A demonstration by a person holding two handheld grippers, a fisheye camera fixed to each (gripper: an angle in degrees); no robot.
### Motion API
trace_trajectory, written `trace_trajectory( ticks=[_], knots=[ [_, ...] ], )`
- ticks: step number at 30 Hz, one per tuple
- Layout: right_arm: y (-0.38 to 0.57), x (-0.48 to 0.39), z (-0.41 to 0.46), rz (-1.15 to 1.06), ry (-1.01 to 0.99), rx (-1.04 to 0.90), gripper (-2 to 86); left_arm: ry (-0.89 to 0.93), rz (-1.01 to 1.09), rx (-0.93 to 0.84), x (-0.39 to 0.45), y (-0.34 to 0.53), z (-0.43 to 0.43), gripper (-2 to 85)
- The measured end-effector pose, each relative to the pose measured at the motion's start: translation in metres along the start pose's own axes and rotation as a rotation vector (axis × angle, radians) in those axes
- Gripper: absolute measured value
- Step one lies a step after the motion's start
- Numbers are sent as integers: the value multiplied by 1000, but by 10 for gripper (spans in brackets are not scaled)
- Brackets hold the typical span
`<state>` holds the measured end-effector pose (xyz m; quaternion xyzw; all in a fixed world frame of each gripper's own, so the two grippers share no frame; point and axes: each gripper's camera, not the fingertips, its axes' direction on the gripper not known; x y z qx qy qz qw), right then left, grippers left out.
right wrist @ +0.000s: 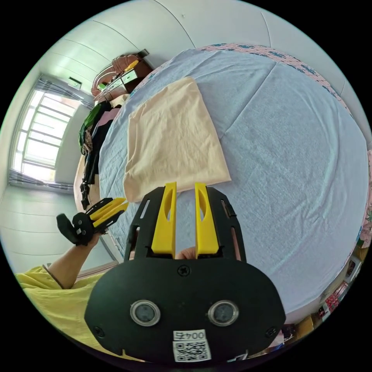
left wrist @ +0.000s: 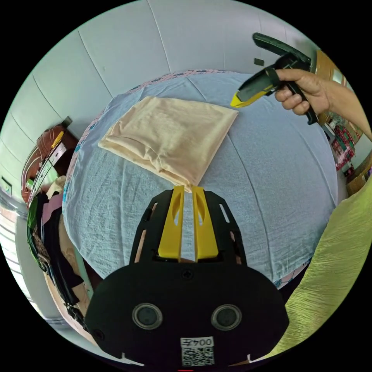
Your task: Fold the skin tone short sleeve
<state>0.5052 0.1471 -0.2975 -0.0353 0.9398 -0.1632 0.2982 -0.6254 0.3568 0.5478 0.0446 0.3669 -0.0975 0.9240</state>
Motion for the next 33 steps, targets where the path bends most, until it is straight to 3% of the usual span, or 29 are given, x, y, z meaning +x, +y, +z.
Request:
trace_trajectory(
  ticks=[13,33],
  knots=[
    [-68,-79,36,-4,240,-170,76,48,119,83,-11,11,-3,22],
    [-114,-143,30,13,281,-212,59,98,116,120,-24,14,1,9]
  ],
)
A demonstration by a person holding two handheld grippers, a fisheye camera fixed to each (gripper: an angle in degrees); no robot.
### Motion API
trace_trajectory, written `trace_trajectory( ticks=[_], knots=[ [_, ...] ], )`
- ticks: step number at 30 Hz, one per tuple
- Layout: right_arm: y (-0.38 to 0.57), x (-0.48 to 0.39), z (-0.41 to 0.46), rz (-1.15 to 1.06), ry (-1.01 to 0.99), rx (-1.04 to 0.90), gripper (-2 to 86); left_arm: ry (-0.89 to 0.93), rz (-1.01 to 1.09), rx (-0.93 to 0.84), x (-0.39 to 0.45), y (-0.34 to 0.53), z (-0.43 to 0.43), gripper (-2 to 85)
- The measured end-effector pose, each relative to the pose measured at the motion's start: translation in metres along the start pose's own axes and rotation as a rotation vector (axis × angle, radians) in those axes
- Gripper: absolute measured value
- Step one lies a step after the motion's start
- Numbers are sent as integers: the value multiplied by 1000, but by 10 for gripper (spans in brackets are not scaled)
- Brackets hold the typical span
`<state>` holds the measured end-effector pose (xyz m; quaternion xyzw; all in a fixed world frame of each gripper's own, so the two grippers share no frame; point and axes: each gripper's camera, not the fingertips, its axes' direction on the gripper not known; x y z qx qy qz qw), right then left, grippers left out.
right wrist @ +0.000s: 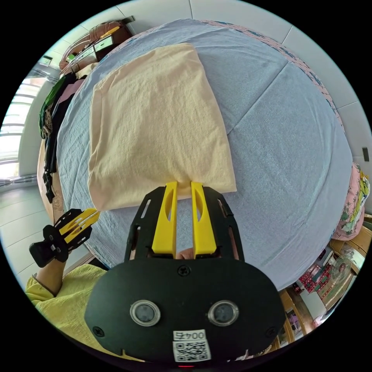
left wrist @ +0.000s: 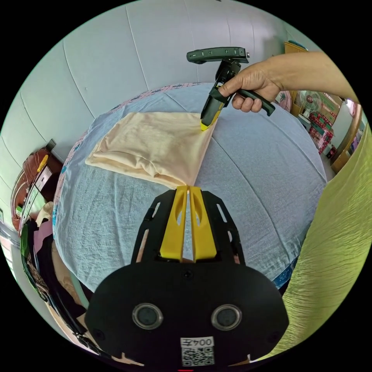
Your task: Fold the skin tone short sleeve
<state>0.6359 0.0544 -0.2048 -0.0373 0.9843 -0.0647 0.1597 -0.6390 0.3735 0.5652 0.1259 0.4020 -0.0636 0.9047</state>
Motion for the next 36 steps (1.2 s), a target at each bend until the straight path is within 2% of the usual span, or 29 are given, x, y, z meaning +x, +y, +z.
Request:
trace_trajectory(
  ticks=[12,21,26,30,33,36],
  knots=[
    [-4,-23,-10,-37,17,44,54,10,-64,-14,-7,-7,-11,3],
    [-12,-33,-13,-79,40,20,53,23,-183,98,-45,-63,-30,5],
    [-12,-34,-13,-109,52,25,64,-3,-196,25,-72,-114,7,11],
    [-13,-32,-12,-100,41,20,77,8,-291,-151,-101,-114,49,6],
    [-13,-30,-11,-128,40,19,80,64,-361,-132,-115,-105,45,4],
    [-13,-25,-10,-142,22,10,85,20,-345,-46,-119,-117,23,3]
  ],
)
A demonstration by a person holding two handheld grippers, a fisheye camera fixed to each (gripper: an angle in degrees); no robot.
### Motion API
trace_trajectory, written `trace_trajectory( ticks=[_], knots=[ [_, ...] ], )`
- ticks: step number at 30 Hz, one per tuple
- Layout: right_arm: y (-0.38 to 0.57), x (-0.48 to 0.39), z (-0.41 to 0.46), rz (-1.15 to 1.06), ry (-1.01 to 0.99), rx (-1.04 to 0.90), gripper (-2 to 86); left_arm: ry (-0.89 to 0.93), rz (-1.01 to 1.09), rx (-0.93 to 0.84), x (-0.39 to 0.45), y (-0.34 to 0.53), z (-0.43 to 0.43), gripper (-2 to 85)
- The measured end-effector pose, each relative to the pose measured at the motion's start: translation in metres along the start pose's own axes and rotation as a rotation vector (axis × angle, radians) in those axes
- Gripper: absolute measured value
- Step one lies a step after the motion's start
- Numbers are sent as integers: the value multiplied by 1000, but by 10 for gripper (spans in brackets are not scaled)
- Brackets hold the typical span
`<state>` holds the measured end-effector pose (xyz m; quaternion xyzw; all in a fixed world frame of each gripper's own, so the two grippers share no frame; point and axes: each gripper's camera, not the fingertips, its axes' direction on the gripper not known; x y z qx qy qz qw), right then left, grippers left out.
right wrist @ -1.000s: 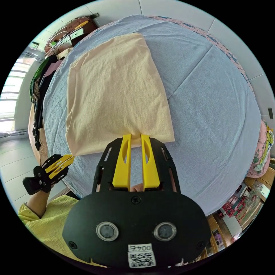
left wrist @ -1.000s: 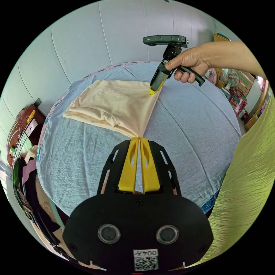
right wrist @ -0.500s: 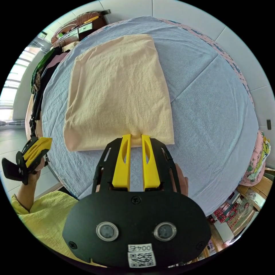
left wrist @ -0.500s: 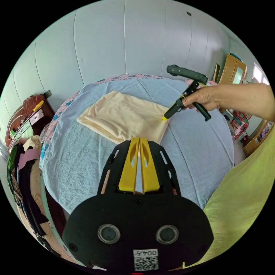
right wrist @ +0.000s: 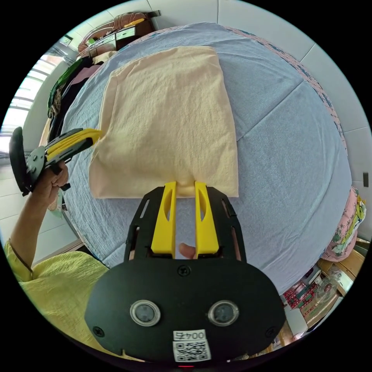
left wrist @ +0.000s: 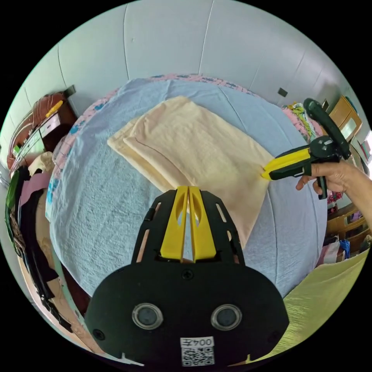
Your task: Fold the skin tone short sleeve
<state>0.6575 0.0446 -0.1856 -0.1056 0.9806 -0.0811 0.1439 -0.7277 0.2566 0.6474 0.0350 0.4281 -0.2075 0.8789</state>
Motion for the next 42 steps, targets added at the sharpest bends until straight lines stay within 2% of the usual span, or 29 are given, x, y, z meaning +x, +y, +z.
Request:
trace_trajectory(
  ticks=[3,9,17,20,23,26,30,34,42],
  knots=[
    [0,5,2,-9,-4,-11,86,-68,41,66,-6,-31,-3,3],
    [3,15,7,-27,9,-15,88,-122,-117,-114,-66,-61,46,4],
    [13,39,14,-66,-43,10,111,-74,-144,-29,-97,-50,32,4],
    [23,52,9,-78,-76,54,128,-37,-176,60,-112,-45,3,5],
    [41,77,-4,-47,-50,152,122,48,-237,118,-127,-28,-29,7],
    [54,121,-5,66,-124,179,105,216,-314,128,-135,1,-48,10],
    [65,179,9,219,-300,199,99,505,-483,112,-137,45,-50,17],
    [63,212,23,222,-399,181,100,766,-687,77,-127,80,-30,25],
    [52,261,41,93,-490,128,84,913,-972,108,-102,108,1,53]
  ],
)
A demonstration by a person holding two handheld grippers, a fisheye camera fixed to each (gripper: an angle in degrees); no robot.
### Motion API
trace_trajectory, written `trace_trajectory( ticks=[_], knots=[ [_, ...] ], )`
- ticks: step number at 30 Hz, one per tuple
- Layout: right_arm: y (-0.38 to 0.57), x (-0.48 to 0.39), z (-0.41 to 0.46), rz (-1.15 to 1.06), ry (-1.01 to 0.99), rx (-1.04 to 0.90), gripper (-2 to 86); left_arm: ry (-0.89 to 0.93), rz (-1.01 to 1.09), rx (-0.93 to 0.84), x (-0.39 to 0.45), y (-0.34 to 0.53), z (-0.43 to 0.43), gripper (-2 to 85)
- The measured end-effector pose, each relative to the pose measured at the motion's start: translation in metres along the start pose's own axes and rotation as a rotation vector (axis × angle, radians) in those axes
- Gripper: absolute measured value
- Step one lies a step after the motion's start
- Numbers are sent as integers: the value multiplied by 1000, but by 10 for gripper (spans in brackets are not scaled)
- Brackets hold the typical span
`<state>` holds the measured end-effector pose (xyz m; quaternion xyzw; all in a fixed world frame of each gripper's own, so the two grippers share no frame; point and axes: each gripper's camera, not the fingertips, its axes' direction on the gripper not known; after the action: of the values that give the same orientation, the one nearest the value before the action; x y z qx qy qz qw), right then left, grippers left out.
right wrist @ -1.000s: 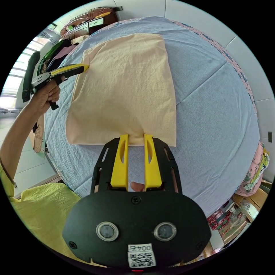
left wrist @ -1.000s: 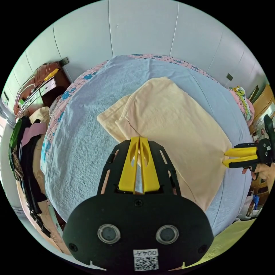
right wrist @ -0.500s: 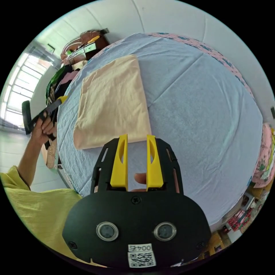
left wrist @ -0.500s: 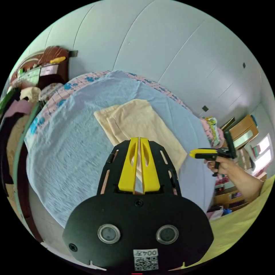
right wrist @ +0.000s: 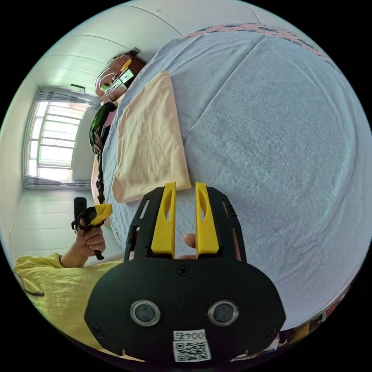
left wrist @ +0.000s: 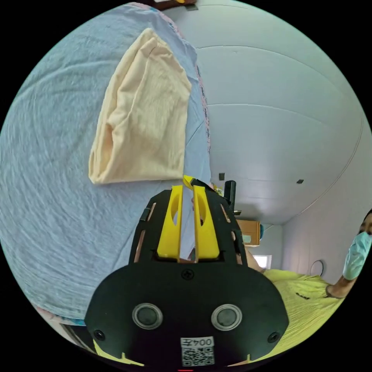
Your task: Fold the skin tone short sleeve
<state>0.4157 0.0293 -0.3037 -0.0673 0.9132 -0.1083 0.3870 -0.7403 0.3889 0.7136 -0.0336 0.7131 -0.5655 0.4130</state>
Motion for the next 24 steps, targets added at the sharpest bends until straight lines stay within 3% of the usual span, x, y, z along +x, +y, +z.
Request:
trace_trajectory(
  ticks=[10,24],
  knots=[
    [-37,51,-18,-126,-175,-136,37,21,-218,274,-24,35,10,114],
    [-94,32,-85,-205,-286,-190,9,184,-339,440,-46,32,3,174]
  ],
)
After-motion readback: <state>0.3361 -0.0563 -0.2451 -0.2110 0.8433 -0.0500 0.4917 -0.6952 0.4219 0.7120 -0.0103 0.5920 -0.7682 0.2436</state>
